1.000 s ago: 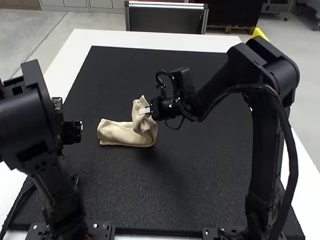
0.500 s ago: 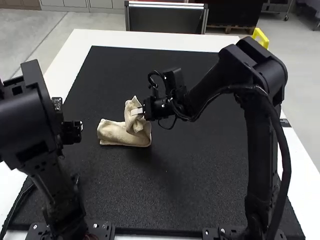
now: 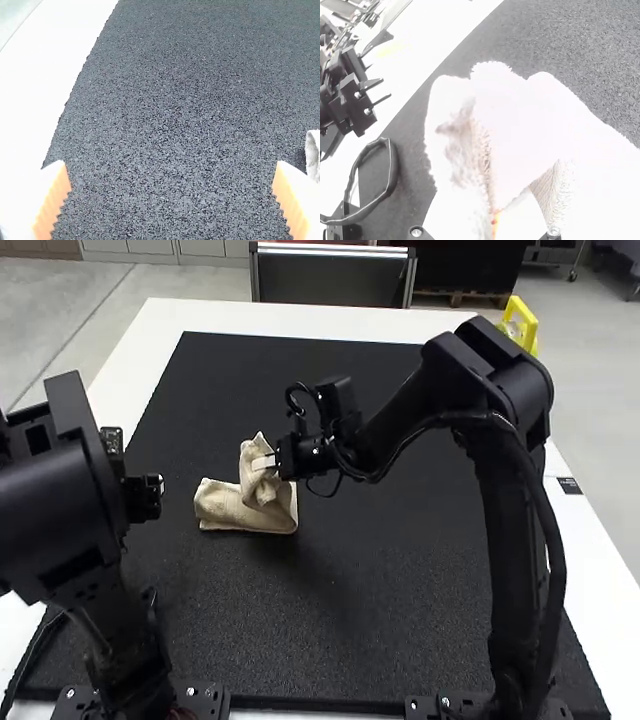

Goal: Fold the towel.

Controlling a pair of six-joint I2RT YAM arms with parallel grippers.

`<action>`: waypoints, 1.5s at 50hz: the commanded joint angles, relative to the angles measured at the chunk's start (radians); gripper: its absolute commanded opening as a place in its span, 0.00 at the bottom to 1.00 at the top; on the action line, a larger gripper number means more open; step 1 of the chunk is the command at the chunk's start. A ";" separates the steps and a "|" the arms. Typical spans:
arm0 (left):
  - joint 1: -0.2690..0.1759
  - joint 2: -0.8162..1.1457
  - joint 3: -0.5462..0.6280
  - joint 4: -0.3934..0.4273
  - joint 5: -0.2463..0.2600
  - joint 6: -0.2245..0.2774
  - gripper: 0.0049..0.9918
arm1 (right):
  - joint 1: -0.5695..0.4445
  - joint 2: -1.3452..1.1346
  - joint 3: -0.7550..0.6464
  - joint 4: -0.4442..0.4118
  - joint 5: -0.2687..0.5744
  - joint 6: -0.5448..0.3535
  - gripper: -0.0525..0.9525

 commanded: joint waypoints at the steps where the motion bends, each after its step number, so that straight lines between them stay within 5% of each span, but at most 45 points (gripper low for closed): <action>1: 0.012 -0.016 -0.001 0.001 0.017 0.004 0.97 | 0.025 0.012 0.038 0.021 -0.022 0.023 0.03; 68: 0.012 -0.016 -0.001 -0.005 0.019 -0.011 0.97 | 0.092 0.187 0.259 0.042 -0.030 0.091 0.04; 75: 0.012 -0.016 -0.001 -0.007 0.019 -0.013 0.97 | 0.094 0.188 0.259 0.042 -0.030 0.091 0.21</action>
